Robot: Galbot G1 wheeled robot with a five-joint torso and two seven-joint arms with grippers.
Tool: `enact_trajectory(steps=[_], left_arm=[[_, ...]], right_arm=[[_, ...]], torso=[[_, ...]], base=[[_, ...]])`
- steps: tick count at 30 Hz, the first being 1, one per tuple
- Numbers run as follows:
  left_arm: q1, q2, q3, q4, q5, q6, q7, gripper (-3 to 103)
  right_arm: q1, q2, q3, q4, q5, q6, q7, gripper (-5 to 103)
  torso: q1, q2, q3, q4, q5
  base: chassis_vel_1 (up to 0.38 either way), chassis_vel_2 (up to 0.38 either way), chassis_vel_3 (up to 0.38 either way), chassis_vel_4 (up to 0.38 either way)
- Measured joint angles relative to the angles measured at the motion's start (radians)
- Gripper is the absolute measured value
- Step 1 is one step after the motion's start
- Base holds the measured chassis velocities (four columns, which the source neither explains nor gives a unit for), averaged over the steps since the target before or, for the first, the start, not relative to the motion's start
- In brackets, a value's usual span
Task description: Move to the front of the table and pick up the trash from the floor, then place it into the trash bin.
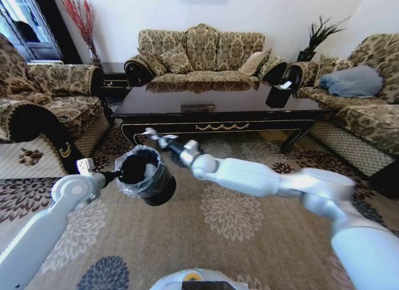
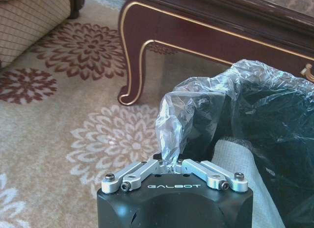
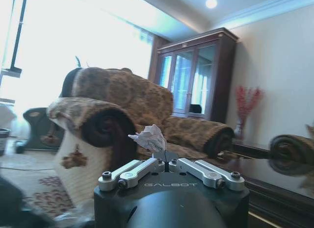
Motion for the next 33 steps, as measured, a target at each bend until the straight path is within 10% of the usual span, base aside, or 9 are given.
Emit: enact_trajectory(steps=[10,33], left_arm=[[-0.064,0.007,0.022,0.056,-0.003,-0.002,0.019,3],[-0.050,0.025,0.001,0.049,0.001,-0.002,0.029,3]], right_arm=[[0.003,0.034,-0.056,-0.004,-0.005,0.000,0.003,-2],[-0.001,-0.060,-0.066,-0.013,-0.034,-0.007,0.006,85]], torso=[[0.000,0.000,0.000,-0.0009,0.0003],[0.000,0.000,0.000,-0.0011,0.0006]], base=[[0.000,0.000,0.000,0.000],[0.000,0.000,0.000,0.000]])
